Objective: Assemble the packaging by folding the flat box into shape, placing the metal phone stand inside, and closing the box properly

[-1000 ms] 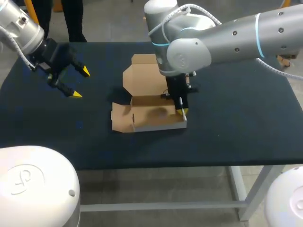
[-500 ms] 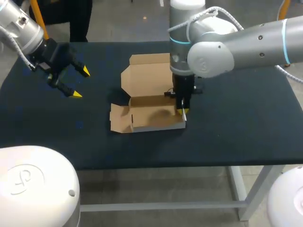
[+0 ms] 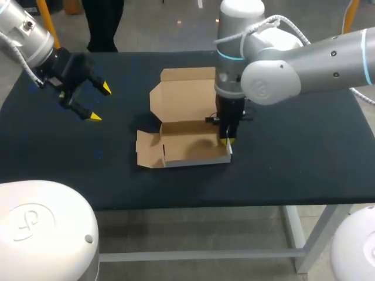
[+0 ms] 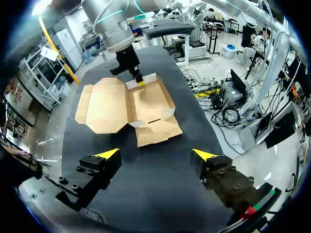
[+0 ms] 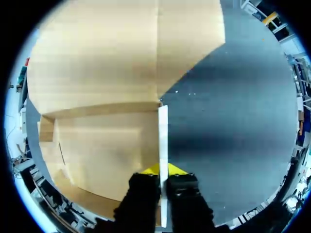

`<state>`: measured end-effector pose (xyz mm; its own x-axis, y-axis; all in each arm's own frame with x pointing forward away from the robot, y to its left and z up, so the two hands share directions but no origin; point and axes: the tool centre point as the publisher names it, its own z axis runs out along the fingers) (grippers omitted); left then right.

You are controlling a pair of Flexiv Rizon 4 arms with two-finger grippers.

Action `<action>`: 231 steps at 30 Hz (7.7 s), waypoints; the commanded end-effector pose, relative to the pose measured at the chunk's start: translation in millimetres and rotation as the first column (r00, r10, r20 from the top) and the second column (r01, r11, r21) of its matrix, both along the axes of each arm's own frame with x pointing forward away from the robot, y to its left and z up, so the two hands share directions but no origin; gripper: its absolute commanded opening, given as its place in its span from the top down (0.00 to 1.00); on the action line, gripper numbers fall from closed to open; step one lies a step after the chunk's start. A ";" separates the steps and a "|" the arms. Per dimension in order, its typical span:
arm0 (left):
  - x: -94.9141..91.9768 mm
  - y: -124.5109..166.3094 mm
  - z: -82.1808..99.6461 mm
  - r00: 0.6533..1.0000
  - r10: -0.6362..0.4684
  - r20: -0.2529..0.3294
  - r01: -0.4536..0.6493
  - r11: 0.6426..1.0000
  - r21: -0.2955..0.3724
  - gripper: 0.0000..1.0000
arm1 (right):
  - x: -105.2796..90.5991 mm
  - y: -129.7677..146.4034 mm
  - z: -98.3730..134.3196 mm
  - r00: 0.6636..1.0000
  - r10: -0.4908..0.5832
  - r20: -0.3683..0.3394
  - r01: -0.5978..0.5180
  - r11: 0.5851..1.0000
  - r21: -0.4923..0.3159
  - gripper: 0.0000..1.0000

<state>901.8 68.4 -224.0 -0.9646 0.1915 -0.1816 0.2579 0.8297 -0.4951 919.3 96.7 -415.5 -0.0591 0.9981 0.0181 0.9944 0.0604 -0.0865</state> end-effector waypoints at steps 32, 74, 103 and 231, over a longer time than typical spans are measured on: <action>5.9 -12.5 -2.3 0.980 0.194 -0.042 -0.196 0.980 -0.027 0.00 | 0.3 3.5 -3.7 1.000 -0.009 -0.008 0.009 1.000 -0.005 1.00; 0.2 -18.4 -73.1 -0.077 0.800 -0.596 -0.940 0.140 0.310 0.00 | 0.3 3.5 -3.7 1.000 -0.009 -0.008 0.009 1.000 -0.005 1.00; -8.7 -63.2 -149.6 -0.131 0.732 -0.669 -0.881 0.223 0.416 0.38 | 0.3 3.5 -3.7 1.000 -0.009 -0.008 0.009 1.000 -0.005 1.00; 0.4 -55.2 -185.3 -0.093 0.602 -0.793 -0.899 0.291 0.327 1.00 | 0.3 3.5 -3.7 1.000 -0.009 -0.008 0.009 1.000 -0.005 1.00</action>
<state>895.4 13.8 -403.9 -0.1585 -0.6662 0.7287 -0.9803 0.0182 -0.1967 918.9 99.4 -419.1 -0.0495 0.9986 0.0157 0.9946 0.0508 -0.0908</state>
